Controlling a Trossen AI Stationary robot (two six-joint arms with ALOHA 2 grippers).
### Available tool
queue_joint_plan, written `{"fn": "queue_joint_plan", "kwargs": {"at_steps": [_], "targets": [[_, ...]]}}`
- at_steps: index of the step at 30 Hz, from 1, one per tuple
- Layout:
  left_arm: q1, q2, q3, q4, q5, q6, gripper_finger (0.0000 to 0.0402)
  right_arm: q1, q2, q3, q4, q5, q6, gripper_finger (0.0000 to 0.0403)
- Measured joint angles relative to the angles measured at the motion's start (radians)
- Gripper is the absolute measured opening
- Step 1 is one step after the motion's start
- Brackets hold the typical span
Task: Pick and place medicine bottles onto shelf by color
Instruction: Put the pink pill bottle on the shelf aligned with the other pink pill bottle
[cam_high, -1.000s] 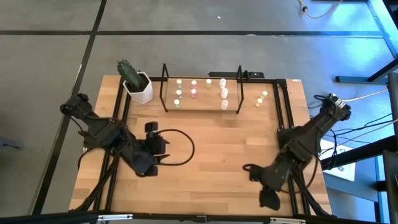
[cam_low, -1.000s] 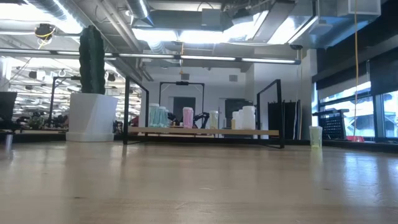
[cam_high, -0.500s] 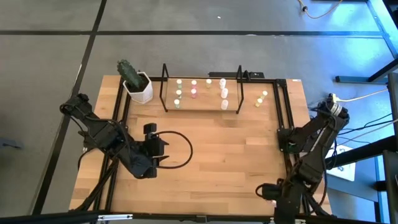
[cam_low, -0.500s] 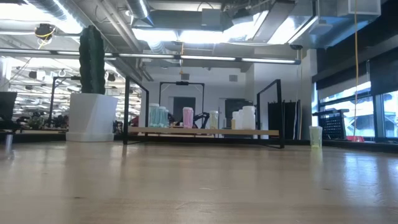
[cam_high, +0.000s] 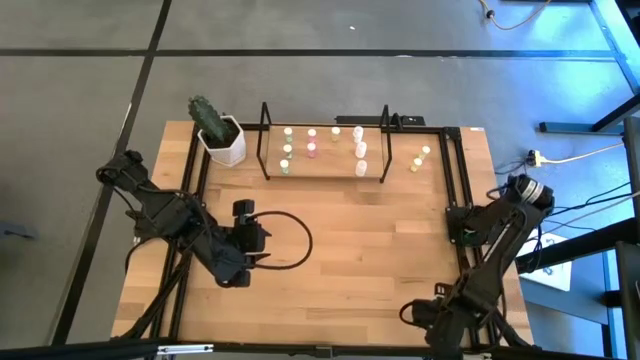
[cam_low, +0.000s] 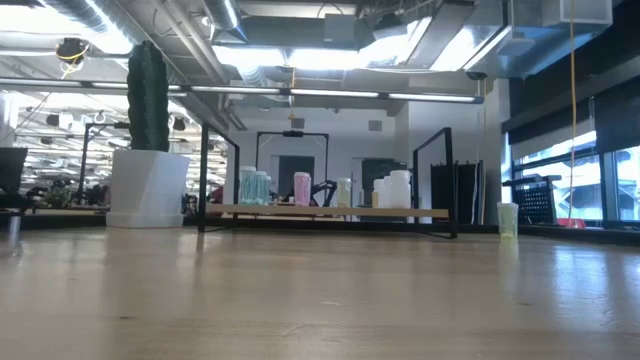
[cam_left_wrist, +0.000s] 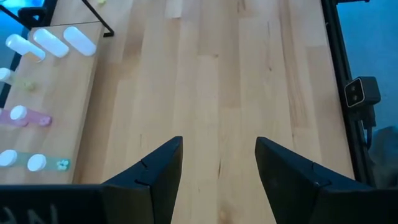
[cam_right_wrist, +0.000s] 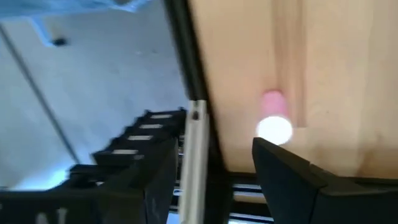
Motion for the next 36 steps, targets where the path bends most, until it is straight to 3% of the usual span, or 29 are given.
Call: {"fn": "queue_joint_plan", "kwargs": {"at_steps": [6, 20, 25, 31, 36], "targets": [[0.002, 0.0, 0.0, 0.0, 0.0, -0.003, 0.0196, 0.008, 0.055, 0.0, -0.098, 0.007, -0.006, 0.0209], [0.002, 0.0, 0.0, 0.0, 0.003, -0.006, 0.0196, 0.032, 0.07, 0.0, -0.093, 0.007, -0.05, 0.0209], [0.002, 0.0, 0.0, 0.039, 0.088, 0.088, 0.0196, 0.032, 0.07, 0.0, -0.093, 0.025, -0.051, 0.0209], [0.002, 0.0, 0.0, 0.136, 0.262, 0.264, 0.0196, 0.032, 0.07, 0.0, -0.091, 0.077, -0.05, 0.0209], [0.002, 0.0, 0.0, 0.158, 0.282, 0.312, 0.0196, 0.031, 0.07, 0.0, -0.085, 0.108, -0.049, 0.0209]]}}
